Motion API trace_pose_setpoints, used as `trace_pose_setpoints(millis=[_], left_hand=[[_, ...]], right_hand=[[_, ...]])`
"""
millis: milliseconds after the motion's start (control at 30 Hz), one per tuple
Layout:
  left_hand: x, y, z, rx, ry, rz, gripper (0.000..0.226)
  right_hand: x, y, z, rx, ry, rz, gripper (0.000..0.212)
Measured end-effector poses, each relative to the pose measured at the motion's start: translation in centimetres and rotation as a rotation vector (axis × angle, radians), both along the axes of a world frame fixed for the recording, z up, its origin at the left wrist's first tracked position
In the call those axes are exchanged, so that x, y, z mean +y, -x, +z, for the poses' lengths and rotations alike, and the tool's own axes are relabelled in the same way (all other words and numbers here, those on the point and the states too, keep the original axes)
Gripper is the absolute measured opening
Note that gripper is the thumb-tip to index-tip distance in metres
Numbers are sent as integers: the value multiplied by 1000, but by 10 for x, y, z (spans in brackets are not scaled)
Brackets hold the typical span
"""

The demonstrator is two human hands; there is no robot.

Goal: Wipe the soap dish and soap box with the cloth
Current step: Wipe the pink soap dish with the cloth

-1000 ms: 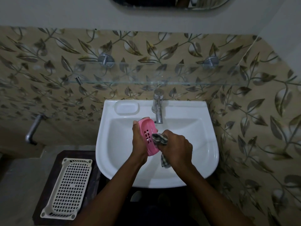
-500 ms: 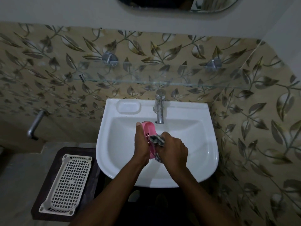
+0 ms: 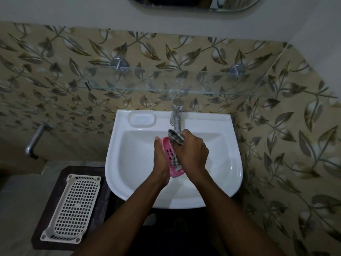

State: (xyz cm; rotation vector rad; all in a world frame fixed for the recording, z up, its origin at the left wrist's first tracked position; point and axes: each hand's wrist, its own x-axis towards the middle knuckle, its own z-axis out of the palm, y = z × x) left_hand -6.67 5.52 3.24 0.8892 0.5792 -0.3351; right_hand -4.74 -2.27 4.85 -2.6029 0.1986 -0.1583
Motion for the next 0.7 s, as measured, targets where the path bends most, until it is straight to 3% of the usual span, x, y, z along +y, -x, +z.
trace_pose_setpoints(millis=[200, 333, 533, 700], left_hand=[[5, 4, -1, -14, 92, 7, 69], [9, 3, 1, -10, 79, 25, 69], [22, 5, 1, 103, 8, 59, 73], [24, 1, 3, 96, 25, 58, 69]], right_hand=[[-1, 9, 0, 3, -81, 68, 18], [3, 21, 2, -93, 7, 147, 14], [-11, 37, 1, 90, 174, 221, 11], [-8, 44, -1, 98, 100, 132, 16]])
